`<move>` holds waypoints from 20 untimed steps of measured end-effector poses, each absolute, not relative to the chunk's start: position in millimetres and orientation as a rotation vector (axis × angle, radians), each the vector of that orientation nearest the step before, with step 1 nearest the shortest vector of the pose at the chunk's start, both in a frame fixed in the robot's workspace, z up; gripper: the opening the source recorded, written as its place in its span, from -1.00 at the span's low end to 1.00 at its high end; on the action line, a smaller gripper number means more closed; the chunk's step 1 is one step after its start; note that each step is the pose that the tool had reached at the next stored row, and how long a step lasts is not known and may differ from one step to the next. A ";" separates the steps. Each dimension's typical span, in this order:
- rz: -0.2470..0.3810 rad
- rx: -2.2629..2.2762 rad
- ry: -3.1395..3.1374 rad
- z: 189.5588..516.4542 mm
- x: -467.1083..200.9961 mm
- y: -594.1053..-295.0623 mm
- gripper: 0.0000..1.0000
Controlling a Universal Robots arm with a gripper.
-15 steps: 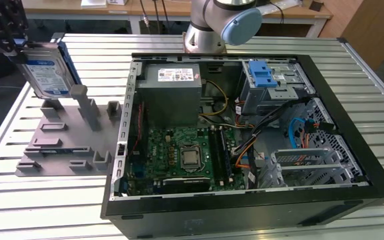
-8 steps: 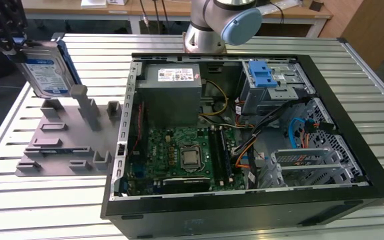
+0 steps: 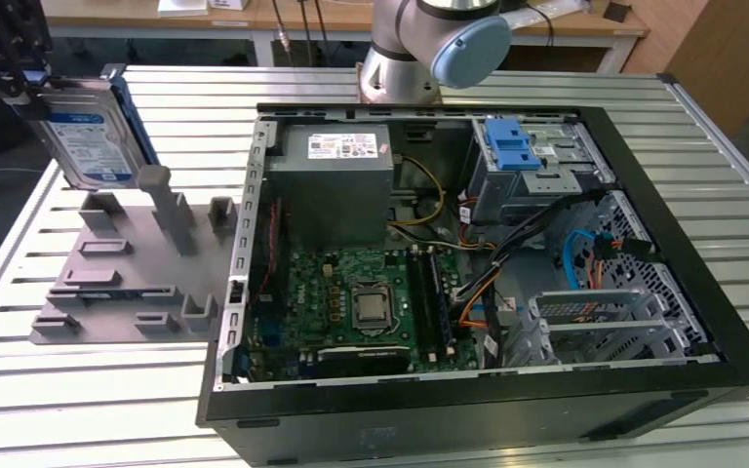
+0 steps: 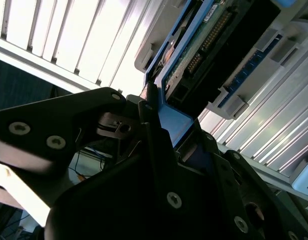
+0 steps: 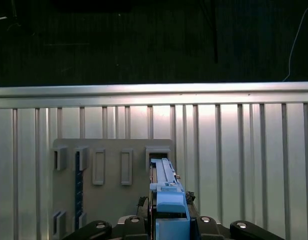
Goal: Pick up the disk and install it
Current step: 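Pick up the disk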
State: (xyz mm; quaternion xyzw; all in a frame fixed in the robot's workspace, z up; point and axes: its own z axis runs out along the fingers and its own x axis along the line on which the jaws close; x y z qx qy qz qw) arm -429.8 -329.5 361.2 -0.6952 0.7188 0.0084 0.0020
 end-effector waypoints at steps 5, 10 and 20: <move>0.026 -2.181 2.255 364.6 -429.8 -329.5 -0.27; 0.026 -2.181 2.255 367.8 -429.8 -329.5 -0.27; 0.026 -2.181 2.255 373.4 -429.8 -329.5 -0.27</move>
